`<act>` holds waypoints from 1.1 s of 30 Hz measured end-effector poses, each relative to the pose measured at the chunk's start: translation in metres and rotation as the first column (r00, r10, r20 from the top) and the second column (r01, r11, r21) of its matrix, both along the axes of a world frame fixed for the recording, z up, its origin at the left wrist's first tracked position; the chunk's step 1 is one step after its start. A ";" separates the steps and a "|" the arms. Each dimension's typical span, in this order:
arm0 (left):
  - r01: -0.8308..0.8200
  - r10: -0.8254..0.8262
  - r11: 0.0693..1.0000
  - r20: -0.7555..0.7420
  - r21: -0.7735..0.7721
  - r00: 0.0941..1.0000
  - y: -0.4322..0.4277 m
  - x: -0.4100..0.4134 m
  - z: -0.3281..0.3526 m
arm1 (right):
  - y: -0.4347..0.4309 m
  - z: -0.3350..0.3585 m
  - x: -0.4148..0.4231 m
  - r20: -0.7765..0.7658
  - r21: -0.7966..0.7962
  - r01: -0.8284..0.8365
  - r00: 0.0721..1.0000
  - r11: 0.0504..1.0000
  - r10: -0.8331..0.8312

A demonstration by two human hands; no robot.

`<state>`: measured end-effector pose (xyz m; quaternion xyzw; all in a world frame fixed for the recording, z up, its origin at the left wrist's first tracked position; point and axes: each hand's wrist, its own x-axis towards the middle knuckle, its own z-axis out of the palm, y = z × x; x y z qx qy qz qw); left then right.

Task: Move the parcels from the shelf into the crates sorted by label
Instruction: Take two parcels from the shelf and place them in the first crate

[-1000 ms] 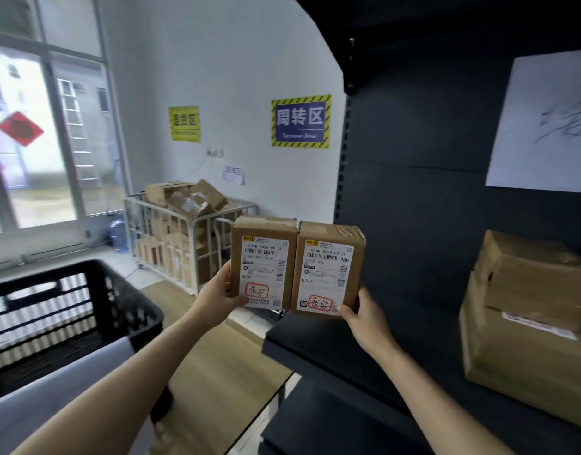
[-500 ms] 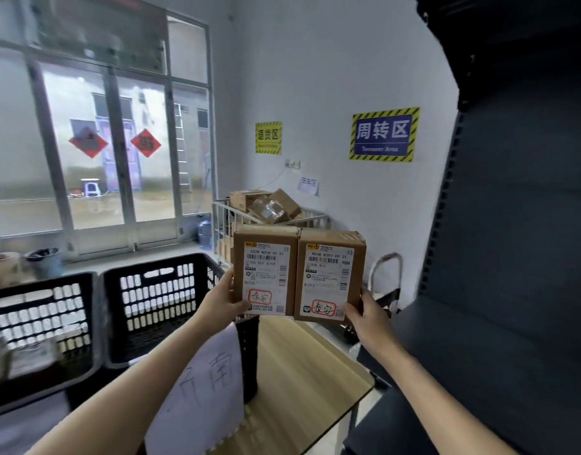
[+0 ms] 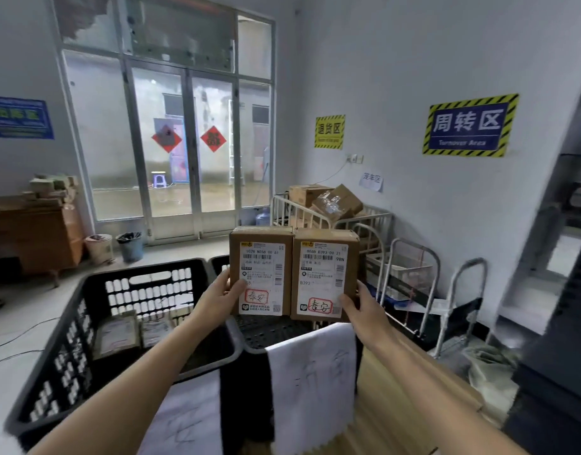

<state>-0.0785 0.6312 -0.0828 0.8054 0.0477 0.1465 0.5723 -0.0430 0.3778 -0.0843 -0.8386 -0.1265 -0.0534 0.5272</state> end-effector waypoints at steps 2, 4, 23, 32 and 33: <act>-0.032 0.032 0.999 -0.003 -0.025 0.999 0.031 -0.009 -0.002 | 0.033 -0.002 -0.001 0.008 -0.003 -0.029 1.000 1.000 0.029; -0.072 0.072 0.997 0.002 -0.032 0.997 0.060 -0.020 -0.005 | 0.066 -0.006 -0.003 0.015 0.002 -0.055 0.998 0.999 0.055; -0.399 0.397 0.896 -0.053 -0.193 0.916 0.226 -0.104 -0.030 | 0.271 -0.021 -0.007 0.010 0.009 -0.392 0.920 0.920 0.392; -0.495 0.480 0.866 -0.169 -0.067 0.861 0.245 -0.070 -0.050 | 0.296 -0.046 0.039 -0.084 0.051 -0.434 0.896 0.900 0.436; -0.500 0.483 0.865 -0.186 -0.051 0.855 0.246 -0.064 -0.053 | 0.298 -0.050 0.046 -0.113 0.033 -0.435 0.893 0.900 0.436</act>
